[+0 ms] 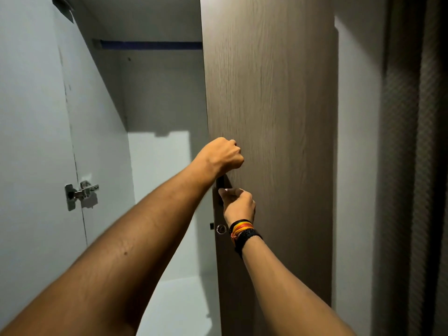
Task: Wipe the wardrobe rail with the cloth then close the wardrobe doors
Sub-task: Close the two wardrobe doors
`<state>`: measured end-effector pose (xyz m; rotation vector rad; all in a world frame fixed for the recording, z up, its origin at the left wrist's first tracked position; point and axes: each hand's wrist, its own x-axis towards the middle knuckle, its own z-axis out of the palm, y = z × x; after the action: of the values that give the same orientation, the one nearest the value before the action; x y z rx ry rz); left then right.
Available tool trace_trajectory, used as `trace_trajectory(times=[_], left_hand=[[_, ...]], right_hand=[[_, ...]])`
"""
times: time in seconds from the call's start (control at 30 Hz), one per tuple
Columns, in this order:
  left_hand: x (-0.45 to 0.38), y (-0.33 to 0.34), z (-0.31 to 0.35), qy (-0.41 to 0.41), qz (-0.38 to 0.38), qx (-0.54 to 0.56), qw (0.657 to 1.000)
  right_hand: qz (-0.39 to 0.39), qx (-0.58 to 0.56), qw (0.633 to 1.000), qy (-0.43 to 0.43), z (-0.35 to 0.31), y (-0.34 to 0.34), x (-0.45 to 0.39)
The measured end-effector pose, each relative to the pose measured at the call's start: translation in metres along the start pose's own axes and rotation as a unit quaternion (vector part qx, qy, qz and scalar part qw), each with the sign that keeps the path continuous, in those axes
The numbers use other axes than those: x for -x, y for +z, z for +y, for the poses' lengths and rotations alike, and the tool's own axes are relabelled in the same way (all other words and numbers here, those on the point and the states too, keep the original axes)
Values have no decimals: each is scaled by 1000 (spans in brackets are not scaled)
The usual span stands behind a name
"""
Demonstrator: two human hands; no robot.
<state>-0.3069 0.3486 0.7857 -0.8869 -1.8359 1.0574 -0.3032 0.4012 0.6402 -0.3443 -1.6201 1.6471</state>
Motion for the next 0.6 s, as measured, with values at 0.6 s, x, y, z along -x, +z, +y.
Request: trace_trajectory(times=[0.6], left_hand=[[23,37,13,-64,105,49,991]], right_hand=[[68,320,907,-266,24,0,-11]])
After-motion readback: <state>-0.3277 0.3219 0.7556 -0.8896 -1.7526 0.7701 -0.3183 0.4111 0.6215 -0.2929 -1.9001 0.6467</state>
